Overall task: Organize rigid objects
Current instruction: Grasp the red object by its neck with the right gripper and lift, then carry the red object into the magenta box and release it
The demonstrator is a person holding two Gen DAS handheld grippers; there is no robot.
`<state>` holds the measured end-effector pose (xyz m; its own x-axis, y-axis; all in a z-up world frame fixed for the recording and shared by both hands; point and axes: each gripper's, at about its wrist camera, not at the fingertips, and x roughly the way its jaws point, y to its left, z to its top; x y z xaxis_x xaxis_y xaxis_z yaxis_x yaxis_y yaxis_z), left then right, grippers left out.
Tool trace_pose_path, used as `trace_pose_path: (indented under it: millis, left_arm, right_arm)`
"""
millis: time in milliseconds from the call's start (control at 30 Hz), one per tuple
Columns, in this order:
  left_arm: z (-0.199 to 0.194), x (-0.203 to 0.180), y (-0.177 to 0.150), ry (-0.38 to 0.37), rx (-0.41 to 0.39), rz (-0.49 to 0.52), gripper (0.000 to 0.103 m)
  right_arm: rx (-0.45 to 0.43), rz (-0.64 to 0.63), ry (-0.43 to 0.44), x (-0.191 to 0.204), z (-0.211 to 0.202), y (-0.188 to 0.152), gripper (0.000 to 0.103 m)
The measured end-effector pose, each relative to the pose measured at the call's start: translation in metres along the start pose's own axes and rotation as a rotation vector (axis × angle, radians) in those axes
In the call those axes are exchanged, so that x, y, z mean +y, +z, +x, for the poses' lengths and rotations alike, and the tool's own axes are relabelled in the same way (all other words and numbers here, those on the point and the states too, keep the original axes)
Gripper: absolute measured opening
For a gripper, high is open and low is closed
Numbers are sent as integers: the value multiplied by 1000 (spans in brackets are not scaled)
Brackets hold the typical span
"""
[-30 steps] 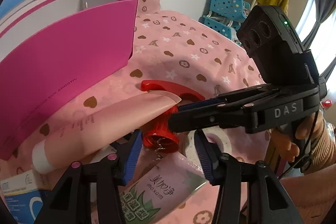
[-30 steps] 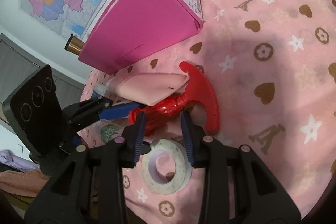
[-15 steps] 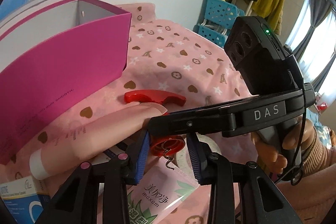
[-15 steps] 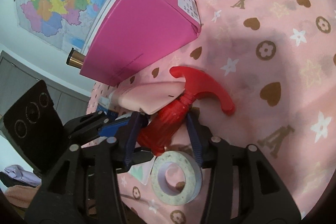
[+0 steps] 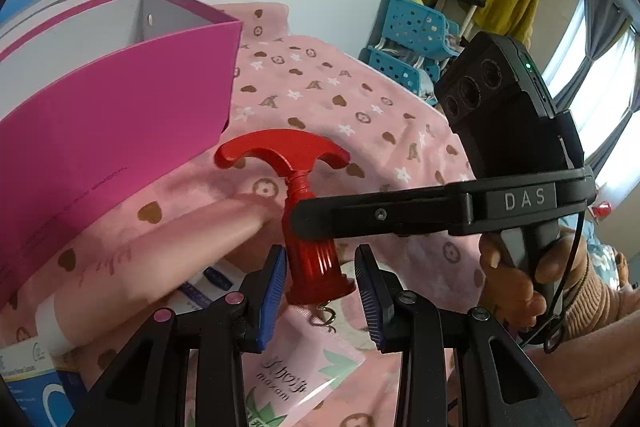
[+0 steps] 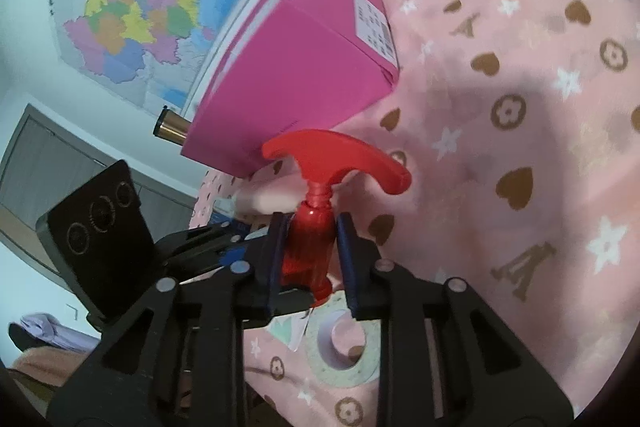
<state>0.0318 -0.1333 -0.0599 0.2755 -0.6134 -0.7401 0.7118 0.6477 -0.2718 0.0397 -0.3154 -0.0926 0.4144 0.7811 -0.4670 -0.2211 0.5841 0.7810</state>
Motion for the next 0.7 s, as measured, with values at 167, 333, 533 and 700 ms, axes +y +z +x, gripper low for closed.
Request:
trace_pose_path:
  millis: [167, 333, 533, 700]
  left_arm:
    - [-9, -5, 4, 0, -31, 14, 35]
    - [-28, -10, 9, 7, -80, 32, 35]
    - [-57, -12, 20, 44, -150, 52, 35]
    - [-80, -7, 38, 88, -208, 54, 35]
  right_arm:
    - [-34, -39, -12, 11, -9, 1, 27]
    - [-58, -89, -8, 29, -18, 6, 27]
    - [-87, -171, 9, 59, -26, 19, 27]
    - [-111, -225, 40, 82, -27, 41, 27]
